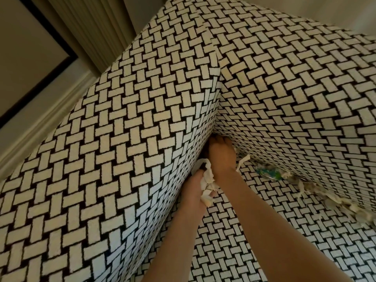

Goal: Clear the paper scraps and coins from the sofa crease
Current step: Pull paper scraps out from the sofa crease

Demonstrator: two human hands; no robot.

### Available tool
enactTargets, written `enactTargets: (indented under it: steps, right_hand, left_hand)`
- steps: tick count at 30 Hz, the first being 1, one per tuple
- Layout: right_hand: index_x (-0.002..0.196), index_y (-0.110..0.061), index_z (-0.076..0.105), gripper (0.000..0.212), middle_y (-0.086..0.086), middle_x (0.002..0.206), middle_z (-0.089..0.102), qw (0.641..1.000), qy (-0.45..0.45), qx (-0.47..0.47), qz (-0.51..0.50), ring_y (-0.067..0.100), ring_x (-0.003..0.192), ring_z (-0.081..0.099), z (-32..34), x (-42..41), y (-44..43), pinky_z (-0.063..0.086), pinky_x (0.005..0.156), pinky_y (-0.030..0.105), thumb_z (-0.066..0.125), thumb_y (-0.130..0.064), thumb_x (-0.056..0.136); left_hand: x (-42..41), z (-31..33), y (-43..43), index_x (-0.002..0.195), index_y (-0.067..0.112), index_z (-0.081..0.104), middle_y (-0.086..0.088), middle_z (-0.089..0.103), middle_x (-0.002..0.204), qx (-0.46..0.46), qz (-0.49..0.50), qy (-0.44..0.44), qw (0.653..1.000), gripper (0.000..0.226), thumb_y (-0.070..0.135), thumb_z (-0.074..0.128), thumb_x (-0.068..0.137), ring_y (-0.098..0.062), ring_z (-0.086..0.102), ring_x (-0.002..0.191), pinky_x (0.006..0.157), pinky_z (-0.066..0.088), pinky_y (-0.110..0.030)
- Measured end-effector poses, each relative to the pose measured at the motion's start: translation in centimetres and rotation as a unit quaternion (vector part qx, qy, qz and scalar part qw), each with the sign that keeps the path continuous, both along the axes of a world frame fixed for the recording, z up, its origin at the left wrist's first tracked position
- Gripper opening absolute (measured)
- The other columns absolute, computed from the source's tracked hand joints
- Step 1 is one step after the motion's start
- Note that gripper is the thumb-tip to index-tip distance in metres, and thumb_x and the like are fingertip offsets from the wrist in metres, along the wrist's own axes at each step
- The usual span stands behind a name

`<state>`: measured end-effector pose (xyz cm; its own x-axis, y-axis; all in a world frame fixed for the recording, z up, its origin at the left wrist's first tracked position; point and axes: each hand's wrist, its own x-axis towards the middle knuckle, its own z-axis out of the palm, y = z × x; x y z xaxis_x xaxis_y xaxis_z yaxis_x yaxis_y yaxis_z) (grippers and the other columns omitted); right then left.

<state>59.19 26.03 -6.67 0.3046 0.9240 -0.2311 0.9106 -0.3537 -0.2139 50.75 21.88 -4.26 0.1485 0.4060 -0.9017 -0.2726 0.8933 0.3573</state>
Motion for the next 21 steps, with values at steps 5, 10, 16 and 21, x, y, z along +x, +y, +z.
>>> enactTargets:
  steps: [5, 10, 16, 21]
  right_hand:
    - [0.125, -0.003, 0.049, 0.033, 0.015, 0.130, 0.050, 0.994, -0.075, -0.049, 0.060, 0.033, 0.122, 0.043, 1.2, 0.0, 0.1, 0.041, 0.095, 0.040, 0.038, -0.008, 0.095]
    - [0.117, 0.000, 0.056, 0.029, 0.015, 0.122, 0.057, 0.953, -0.106, -0.101, 0.264, 0.028, 0.111, 0.057, 2.5, 1.5, 2.0, 0.048, 0.087, 0.035, 0.042, 0.001, 0.092]
    - [0.124, -0.001, 0.052, 0.037, 0.018, 0.130, 0.048, 0.938, -0.122, -0.094, 0.310, 0.030, 0.116, 0.052, 2.2, 2.7, 1.5, 0.046, 0.090, 0.034, 0.045, 0.005, 0.088]
    - [0.060, -0.010, 0.070, 0.045, 0.007, 0.063, 0.066, 0.971, -0.063, 0.099, 0.209, 0.019, 0.042, 0.061, 0.8, 2.9, -0.2, 0.040, 0.033, 0.015, 0.087, 0.000, 0.020]
  left_hand:
    - [0.0, 0.1, 0.0, 0.072, 0.017, 0.053, 0.001, 0.056, 0.061, 0.001, -0.004, 0.004, 1.000, 0.022, 0.021, 0.048, 0.093, -0.010, 0.050, 0.051, 0.043, 0.039, -0.017]
    - [-0.1, 0.2, 0.0, 0.078, 0.015, 0.056, -0.004, 0.059, 0.078, 0.009, -0.009, -0.013, 1.000, 0.020, 0.022, 0.047, 0.094, -0.015, 0.053, 0.067, 0.039, 0.039, -0.014]
    - [-0.2, 0.4, -0.2, 0.080, 0.015, 0.056, -0.005, 0.060, 0.077, 0.019, 0.005, -0.028, 0.999, 0.017, 0.019, 0.047, 0.094, -0.008, 0.064, 0.047, 0.036, 0.040, -0.013]
    - [-0.2, 0.3, -0.1, 0.079, 0.016, 0.057, -0.001, 0.064, 0.060, 0.031, 0.007, -0.032, 0.999, 0.019, 0.021, 0.047, 0.094, -0.012, 0.061, 0.056, 0.035, 0.037, -0.012]
